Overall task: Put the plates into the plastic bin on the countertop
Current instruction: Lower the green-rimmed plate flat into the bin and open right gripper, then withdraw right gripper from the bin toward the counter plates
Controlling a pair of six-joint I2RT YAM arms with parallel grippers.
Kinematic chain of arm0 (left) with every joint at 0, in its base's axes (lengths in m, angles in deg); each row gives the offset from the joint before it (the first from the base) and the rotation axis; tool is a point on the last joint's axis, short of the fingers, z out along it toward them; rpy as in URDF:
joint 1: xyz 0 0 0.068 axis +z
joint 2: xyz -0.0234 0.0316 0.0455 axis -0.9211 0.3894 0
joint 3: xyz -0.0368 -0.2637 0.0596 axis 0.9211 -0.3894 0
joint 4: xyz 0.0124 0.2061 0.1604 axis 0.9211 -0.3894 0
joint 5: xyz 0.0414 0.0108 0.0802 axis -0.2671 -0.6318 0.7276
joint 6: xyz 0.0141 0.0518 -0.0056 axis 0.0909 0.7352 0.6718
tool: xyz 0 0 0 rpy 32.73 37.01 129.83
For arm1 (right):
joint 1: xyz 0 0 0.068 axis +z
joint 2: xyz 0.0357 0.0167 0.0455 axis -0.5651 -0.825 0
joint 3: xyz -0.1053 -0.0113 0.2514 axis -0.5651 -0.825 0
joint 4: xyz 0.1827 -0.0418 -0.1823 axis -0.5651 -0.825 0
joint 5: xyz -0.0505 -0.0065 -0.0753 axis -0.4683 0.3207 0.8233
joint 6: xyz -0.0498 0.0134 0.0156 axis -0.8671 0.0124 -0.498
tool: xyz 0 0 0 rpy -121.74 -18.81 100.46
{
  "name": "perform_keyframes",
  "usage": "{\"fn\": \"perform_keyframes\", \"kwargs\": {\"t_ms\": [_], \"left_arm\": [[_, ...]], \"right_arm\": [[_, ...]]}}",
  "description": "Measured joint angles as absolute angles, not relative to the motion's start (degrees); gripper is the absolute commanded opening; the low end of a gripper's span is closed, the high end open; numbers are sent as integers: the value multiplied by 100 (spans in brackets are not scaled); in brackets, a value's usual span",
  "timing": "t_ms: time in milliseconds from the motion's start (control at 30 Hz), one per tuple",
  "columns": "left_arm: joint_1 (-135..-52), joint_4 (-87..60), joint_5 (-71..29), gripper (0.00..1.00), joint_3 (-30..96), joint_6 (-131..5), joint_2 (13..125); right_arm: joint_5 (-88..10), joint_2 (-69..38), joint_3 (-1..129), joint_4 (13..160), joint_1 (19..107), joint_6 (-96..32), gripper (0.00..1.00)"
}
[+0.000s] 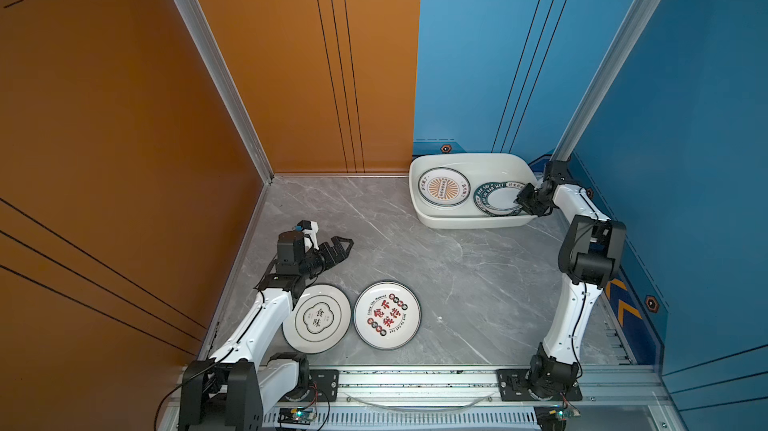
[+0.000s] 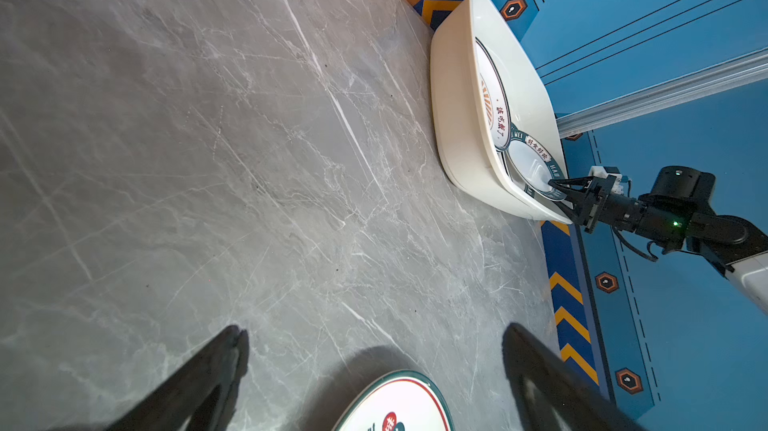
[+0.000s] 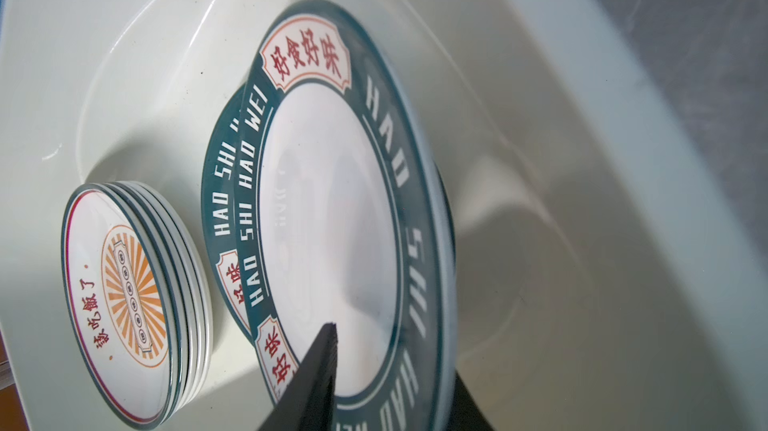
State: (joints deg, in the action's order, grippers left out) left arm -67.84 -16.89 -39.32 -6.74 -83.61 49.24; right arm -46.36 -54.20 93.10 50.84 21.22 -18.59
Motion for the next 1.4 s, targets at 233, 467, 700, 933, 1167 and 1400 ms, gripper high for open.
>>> {"fn": "perform_keyframes", "kwargs": {"t_ms": [233, 467, 700, 933, 1167, 1400], "left_arm": [[-6784, -1689, -3935, 98, -674, -8361, 4924], [-6784, -1689, -3935, 98, -674, -8361, 4924], [-6784, -1689, -3937, 98, -674, -8361, 4926], [-6784, -1689, -3983, 98, -674, -8361, 4955], [-6784, -1689, -4024, 98, -674, -8361, 4959], [-6793, -1689, -4026, 98, -674, -8361, 4981]], "right_arm": [[-4531, -5420, 9328, 5084, 2120, -1924, 35], [-4433, -5420, 9367, 5036, 2085, -2012, 35], [-4186, -5420, 9455, 4867, 2085, -2163, 36], [-4070, -5420, 9512, 4791, 2098, -2228, 38], [-3858, -5403, 9542, 4723, 2128, -2355, 40], [-3775, -5141, 9457, 4662, 2172, -2420, 40]]}}
